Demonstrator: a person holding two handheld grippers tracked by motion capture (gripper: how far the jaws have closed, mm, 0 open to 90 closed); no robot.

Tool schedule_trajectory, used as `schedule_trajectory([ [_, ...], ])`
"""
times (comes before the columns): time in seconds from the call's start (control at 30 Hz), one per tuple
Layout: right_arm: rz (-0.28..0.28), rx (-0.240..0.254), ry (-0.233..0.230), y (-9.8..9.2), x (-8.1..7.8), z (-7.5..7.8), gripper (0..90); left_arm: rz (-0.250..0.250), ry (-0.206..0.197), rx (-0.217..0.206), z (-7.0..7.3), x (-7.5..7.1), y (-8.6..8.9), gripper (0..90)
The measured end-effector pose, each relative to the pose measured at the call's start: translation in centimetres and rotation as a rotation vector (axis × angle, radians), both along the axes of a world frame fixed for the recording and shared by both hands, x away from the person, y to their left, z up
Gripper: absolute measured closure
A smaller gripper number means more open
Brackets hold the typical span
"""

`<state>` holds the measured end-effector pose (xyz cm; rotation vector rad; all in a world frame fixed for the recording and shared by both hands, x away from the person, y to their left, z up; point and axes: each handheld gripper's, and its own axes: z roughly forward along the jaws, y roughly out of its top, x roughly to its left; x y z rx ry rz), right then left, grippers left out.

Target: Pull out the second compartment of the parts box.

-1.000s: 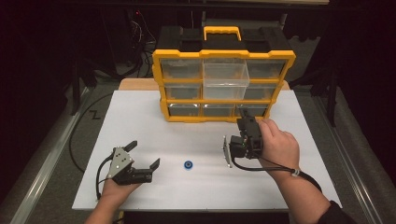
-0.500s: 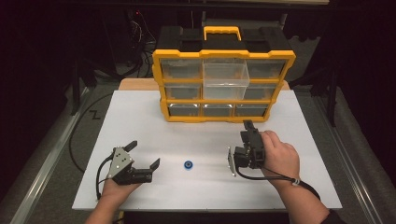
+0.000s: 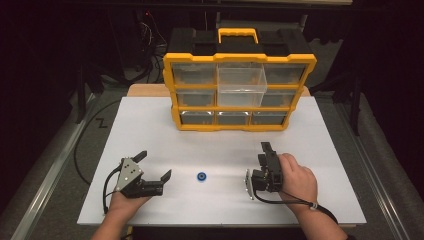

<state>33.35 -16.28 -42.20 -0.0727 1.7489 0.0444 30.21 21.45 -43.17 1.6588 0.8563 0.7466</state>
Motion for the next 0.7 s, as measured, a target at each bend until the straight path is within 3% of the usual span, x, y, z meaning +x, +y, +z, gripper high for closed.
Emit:
schedule_trajectory([
  [0.3,-0.017,0.0,0.014,-0.5,-0.4,-2.1,41.0,-0.002,-0.001,0.0,0.0,0.0,0.0,0.0],
  [0.57,-0.024,0.026,0.01,-0.8,-0.5,-1.6,37.1,-0.004,-0.002,-0.001,0.0,0.1,0.0,0.0],
  [0.7,-0.03,0.032,0.028,-0.9,-0.3,-1.7,29.8,-0.003,0.0,-0.001,0.0,0.1,0.0,0.0],
])
